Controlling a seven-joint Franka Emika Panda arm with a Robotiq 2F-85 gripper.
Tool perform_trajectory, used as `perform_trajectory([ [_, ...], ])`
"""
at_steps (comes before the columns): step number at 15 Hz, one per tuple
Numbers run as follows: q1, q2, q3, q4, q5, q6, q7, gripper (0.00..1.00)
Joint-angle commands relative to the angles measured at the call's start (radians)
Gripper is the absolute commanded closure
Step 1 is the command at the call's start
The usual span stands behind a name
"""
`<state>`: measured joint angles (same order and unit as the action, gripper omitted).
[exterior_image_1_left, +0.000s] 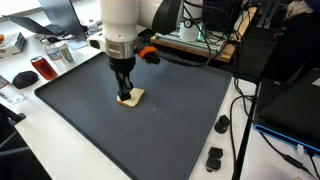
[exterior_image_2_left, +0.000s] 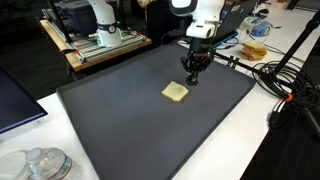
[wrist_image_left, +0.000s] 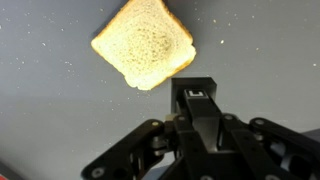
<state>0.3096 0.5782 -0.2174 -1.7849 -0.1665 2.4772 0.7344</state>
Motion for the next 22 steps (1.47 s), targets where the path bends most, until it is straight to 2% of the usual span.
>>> perform_trajectory([
  [1, 0.066, -0.015, -0.024, 0.008, -0.117, -0.069, 0.133, 0.95],
  [9, 0.121, 0.018, 0.024, 0.081, -0.287, -0.233, 0.299, 0.95],
  [15, 0.123, 0.072, 0.067, 0.173, -0.342, -0.350, 0.331, 0.95],
  [22, 0.115, 0.201, 0.080, 0.404, -0.347, -0.585, 0.306, 0.95],
])
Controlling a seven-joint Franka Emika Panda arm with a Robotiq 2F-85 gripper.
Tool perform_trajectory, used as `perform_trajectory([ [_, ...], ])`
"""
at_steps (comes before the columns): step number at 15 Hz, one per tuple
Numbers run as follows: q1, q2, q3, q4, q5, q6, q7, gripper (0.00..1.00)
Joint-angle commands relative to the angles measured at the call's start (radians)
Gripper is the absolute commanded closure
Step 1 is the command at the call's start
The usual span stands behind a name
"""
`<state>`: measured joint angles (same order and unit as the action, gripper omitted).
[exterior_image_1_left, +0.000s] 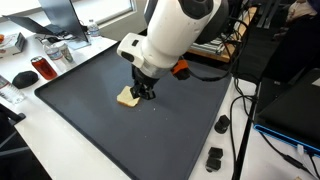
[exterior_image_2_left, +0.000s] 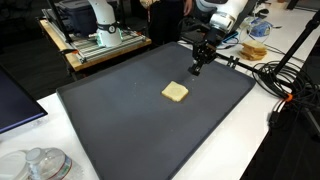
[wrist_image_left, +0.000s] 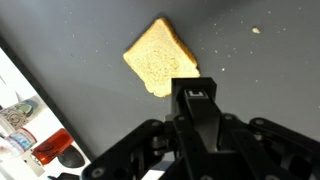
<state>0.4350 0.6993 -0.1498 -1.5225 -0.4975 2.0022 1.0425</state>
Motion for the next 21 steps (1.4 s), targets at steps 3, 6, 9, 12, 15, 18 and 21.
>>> perform_trajectory([
  [3, -0.043, 0.150, 0.026, 0.271, 0.019, -0.201, -0.058, 0.95],
  [6, -0.085, 0.221, 0.037, 0.403, 0.058, -0.264, -0.125, 0.95],
  [9, -0.128, 0.290, 0.042, 0.532, 0.109, -0.311, -0.188, 0.95],
  [12, -0.166, 0.347, 0.045, 0.637, 0.168, -0.351, -0.245, 0.95],
  [15, -0.208, 0.390, 0.058, 0.720, 0.242, -0.384, -0.304, 0.95],
  [18, -0.258, 0.415, 0.080, 0.766, 0.318, -0.393, -0.375, 0.95],
  [21, -0.321, 0.417, 0.118, 0.769, 0.377, -0.383, -0.461, 0.95],
])
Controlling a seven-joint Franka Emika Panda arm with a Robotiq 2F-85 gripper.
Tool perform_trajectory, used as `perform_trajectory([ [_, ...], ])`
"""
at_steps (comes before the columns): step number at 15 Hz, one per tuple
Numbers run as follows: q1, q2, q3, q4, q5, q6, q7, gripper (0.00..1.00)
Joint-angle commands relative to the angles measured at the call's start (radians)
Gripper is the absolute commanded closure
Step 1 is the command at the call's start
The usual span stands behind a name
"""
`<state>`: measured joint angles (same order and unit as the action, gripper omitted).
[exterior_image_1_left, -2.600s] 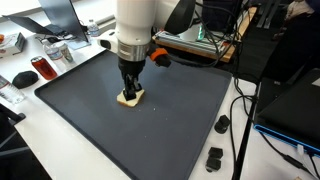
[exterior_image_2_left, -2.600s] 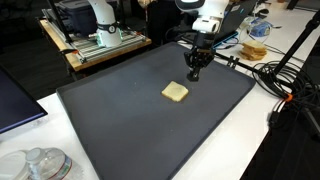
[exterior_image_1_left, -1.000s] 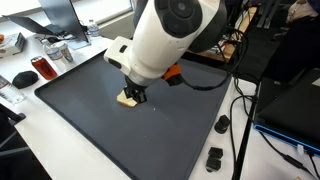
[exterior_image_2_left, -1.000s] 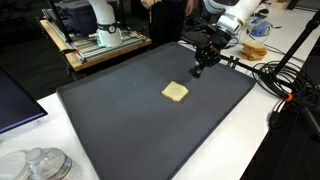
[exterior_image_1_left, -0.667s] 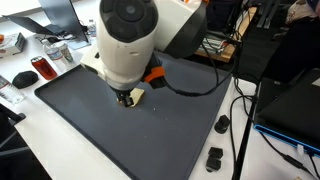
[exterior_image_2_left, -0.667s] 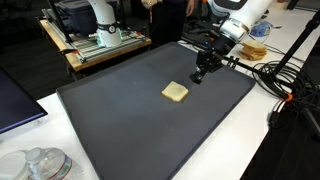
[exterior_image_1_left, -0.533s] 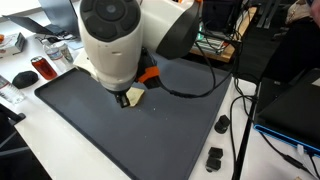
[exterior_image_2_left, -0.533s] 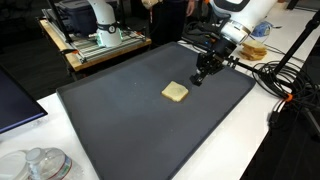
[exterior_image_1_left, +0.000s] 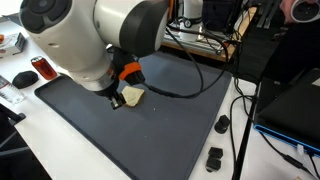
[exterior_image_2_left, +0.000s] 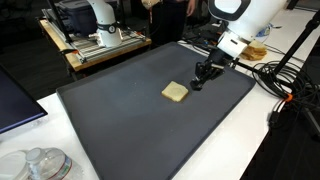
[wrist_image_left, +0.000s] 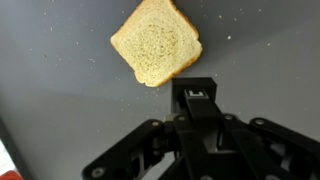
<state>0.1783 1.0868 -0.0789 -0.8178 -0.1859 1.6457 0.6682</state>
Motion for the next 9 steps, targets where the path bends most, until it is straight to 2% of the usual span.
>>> perform_trajectory([
  [1, -0.084, 0.028, 0.061, 0.062, 0.082, -0.027, -0.122, 0.95],
  [9, -0.276, -0.001, 0.183, 0.014, 0.219, -0.030, -0.457, 0.95],
])
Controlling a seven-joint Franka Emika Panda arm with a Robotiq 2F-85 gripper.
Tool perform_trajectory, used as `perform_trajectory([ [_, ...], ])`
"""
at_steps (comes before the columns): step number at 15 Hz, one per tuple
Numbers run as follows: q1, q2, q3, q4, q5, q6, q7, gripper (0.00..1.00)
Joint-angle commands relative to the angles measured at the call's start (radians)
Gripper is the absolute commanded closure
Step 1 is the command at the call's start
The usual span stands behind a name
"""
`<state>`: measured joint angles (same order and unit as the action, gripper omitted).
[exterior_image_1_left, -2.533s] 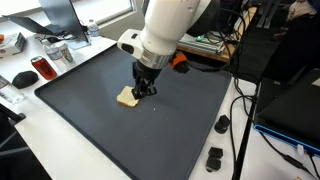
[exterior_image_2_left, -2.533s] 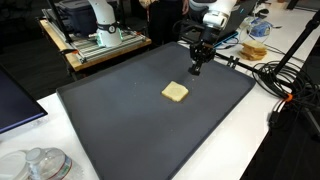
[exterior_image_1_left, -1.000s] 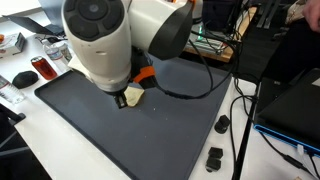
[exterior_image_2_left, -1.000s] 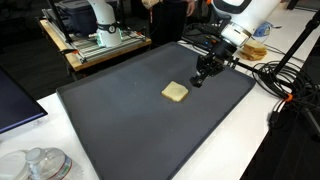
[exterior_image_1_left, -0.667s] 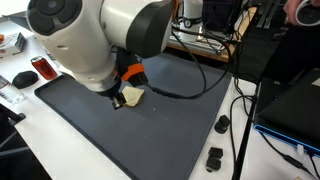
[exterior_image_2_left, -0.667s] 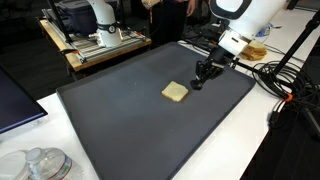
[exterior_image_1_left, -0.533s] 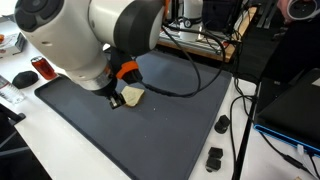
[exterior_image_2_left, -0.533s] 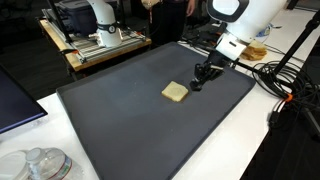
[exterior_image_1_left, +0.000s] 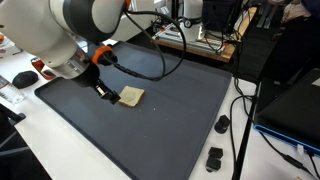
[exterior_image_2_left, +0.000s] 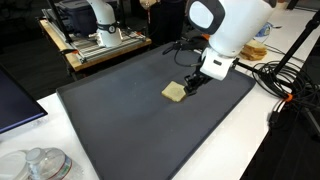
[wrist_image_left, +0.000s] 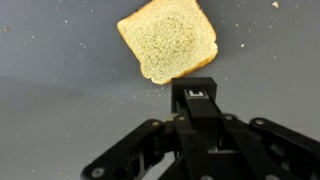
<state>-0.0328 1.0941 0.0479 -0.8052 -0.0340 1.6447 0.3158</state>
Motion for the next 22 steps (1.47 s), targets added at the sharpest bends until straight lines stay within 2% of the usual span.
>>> perform_trajectory([
  [1, -0.085, -0.008, 0.072, -0.002, 0.086, -0.030, -0.136, 0.95],
  [5, -0.156, -0.011, 0.122, -0.024, 0.146, -0.041, -0.229, 0.95],
  [12, -0.276, -0.053, 0.177, -0.132, 0.234, 0.061, -0.351, 0.95],
  [16, -0.376, -0.096, 0.213, -0.259, 0.303, 0.174, -0.450, 0.95],
  [22, -0.520, -0.209, 0.261, -0.521, 0.414, 0.334, -0.593, 0.95],
])
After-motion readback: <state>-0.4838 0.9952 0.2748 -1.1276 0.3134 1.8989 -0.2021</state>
